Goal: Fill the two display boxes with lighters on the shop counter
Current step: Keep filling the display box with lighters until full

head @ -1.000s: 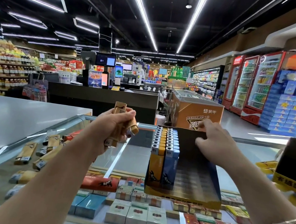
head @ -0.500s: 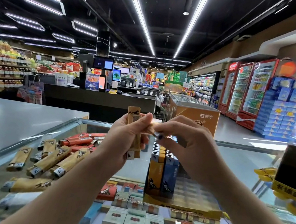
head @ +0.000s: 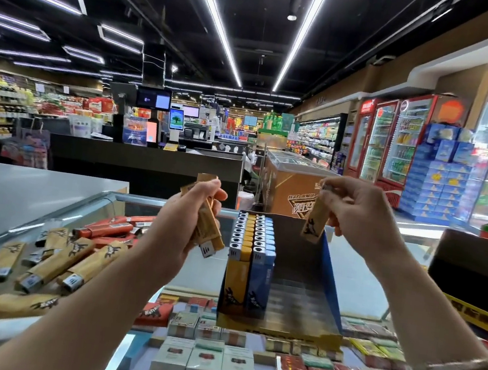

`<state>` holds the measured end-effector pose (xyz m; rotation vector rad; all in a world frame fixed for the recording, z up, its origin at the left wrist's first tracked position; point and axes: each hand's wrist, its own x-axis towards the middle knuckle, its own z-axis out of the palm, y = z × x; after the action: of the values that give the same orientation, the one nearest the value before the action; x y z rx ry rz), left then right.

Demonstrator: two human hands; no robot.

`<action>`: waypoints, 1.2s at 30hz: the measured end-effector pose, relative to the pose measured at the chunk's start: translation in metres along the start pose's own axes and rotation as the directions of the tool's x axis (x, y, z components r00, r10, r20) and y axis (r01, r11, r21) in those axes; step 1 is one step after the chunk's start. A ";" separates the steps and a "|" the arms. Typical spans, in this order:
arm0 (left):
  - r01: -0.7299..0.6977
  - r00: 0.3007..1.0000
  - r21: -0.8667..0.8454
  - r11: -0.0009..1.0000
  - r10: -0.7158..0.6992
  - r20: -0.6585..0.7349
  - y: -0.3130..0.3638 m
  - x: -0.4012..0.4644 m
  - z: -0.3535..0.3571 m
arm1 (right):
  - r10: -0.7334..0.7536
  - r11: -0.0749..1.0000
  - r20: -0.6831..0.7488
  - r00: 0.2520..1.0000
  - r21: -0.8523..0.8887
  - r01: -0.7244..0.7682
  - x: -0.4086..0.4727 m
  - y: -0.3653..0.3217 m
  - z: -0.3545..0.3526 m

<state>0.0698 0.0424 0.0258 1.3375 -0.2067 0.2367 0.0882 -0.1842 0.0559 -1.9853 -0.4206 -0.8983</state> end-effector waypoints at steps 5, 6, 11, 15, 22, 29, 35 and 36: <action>-0.034 0.998 0.032 0.999 0.035 -0.048 -0.001 0.001 0.000 | -0.026 0.955 0.176 0.984 -0.286 0.077 -0.002 0.018 0.005; -0.049 0.997 0.042 0.998 0.051 -0.055 -0.001 0.001 0.000 | -0.021 0.949 0.204 0.979 -0.304 0.083 -0.003 0.020 0.006; -0.046 0.996 0.040 0.998 0.049 -0.075 0.000 -0.001 0.001 | -0.016 0.927 0.255 0.967 -0.360 0.110 -0.004 0.025 0.010; -0.024 0.999 0.013 1.000 0.024 -0.040 -0.002 0.000 0.001 | -0.032 0.919 0.259 0.965 -0.373 0.130 -0.006 0.025 0.014; -0.069 0.997 0.049 0.996 0.071 -0.044 -0.005 0.003 -0.003 | -0.042 0.879 0.250 0.967 -0.452 0.155 -0.007 0.027 0.014; -0.104 0.993 0.008 0.995 0.105 -0.061 -0.006 0.004 -0.003 | -0.043 0.811 0.241 0.970 -0.558 0.175 -0.007 0.024 0.011; -0.106 0.994 -0.056 0.993 0.103 -0.042 -0.004 0.007 -0.006 | -0.046 0.831 0.233 0.971 -0.531 0.167 -0.009 0.022 0.011; -0.107 0.994 -0.069 0.992 0.106 -0.028 -0.003 0.007 -0.007 | -0.083 0.832 0.212 0.974 -0.522 0.185 -0.010 0.020 0.012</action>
<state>0.0776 0.0485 0.0231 1.2542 -0.2642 0.3326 0.0988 -0.1844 0.0329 -2.6005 -0.4475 -1.0056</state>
